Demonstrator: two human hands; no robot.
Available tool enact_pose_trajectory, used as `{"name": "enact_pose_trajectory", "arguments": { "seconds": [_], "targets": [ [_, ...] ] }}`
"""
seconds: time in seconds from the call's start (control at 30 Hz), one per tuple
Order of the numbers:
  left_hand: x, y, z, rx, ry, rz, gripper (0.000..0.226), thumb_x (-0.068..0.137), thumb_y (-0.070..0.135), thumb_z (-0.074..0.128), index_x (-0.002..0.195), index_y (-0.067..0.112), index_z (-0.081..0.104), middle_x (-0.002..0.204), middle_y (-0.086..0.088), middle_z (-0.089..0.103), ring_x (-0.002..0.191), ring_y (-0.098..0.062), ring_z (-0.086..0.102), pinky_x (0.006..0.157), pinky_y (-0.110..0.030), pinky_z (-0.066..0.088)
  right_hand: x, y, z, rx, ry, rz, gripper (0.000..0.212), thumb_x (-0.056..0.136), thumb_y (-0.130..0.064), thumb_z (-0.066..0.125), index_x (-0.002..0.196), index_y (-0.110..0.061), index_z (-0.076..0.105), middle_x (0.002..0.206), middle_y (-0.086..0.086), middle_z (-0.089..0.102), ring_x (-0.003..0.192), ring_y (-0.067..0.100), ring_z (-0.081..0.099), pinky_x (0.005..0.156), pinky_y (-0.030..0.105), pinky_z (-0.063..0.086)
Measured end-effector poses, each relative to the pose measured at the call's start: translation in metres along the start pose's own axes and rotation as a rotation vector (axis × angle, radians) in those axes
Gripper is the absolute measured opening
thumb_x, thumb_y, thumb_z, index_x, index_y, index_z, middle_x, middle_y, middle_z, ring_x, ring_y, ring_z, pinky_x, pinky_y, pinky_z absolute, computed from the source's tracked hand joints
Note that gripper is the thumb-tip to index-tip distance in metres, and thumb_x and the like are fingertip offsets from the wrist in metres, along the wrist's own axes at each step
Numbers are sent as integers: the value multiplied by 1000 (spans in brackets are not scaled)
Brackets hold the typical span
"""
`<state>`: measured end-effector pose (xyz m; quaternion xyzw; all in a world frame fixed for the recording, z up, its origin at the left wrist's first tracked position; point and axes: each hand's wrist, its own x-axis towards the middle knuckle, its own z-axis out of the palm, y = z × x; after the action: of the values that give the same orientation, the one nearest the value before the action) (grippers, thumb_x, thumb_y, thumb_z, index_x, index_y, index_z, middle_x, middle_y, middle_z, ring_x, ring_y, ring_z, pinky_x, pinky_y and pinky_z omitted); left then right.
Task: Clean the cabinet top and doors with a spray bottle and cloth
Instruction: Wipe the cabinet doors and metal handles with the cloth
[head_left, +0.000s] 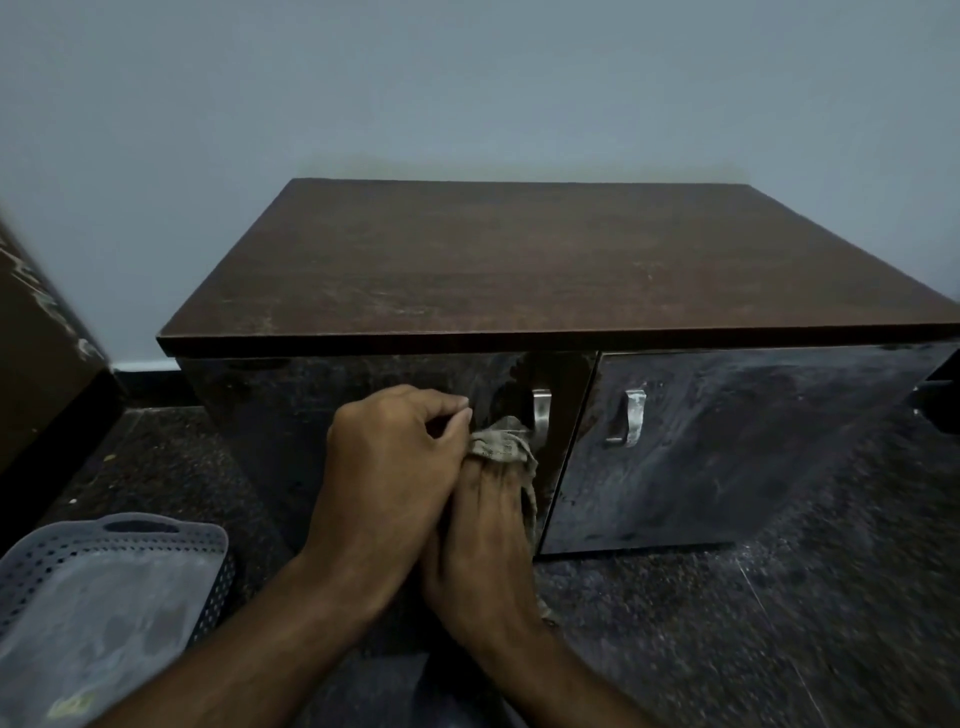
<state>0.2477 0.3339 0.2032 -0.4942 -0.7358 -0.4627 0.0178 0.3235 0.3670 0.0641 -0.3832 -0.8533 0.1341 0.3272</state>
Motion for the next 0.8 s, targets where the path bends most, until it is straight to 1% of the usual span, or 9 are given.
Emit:
{"name": "enact_pose_trajectory", "arguments": {
  "seconds": [0.03,0.13,0.23,0.33,0.43,0.5,0.57,0.67,0.8],
  "targets": [
    [0,-1,0,-1,-8,-6,12,79,18,77,90,22,79,86,12,74,74,11,61,74,5,39,1,-1,0,20,12,3,71,98,-27,54,153,-2,17,159,20,26,152,33,15,122,48,16],
    [0,-1,0,-13,-10,-2,13,81,21,76,94,24,79,88,12,74,76,11,61,74,5,39,17,-12,-11,-1,137,-51,81,94,-28,62,154,2,15,160,24,22,153,32,12,123,46,16],
    [0,4,-5,-65,46,35,15,83,21,73,98,23,78,90,14,73,81,10,65,77,0,44,35,-22,-23,-47,210,-67,81,93,-26,60,152,3,12,157,27,26,150,37,20,120,50,25],
    [0,8,-7,-68,59,63,16,83,18,73,99,20,78,92,13,73,84,7,65,79,-3,46,35,-22,-27,8,158,-56,78,94,-29,60,152,2,18,156,25,30,149,37,23,121,50,23],
    [-1,7,-5,-50,38,73,16,83,16,74,98,18,78,93,10,73,84,6,65,80,-1,45,16,-11,-20,91,30,-19,73,95,-25,59,152,1,23,157,20,30,150,31,21,121,46,21],
    [0,7,-3,-51,13,62,15,82,15,75,97,18,78,91,9,74,83,6,65,78,0,44,5,2,-12,72,-24,-14,62,96,-19,54,150,-1,29,154,18,35,147,31,28,119,47,26],
    [0,6,0,-44,-33,37,15,82,16,75,96,20,78,91,11,74,82,7,65,77,1,43,1,11,-8,33,-48,-20,58,97,-18,49,150,-4,31,151,14,39,144,29,32,120,45,24],
    [-2,4,4,-10,-103,-9,16,83,19,74,97,23,78,94,12,74,82,7,63,77,5,40,4,2,-16,57,-20,-4,65,96,-26,52,153,-9,25,154,6,36,149,20,24,124,37,14],
    [0,3,4,22,-94,28,17,83,18,73,99,23,77,94,12,73,80,9,60,77,7,36,19,-13,-33,66,13,-60,78,95,-36,57,155,-6,18,160,11,27,153,20,12,123,38,16]
  ]
}}
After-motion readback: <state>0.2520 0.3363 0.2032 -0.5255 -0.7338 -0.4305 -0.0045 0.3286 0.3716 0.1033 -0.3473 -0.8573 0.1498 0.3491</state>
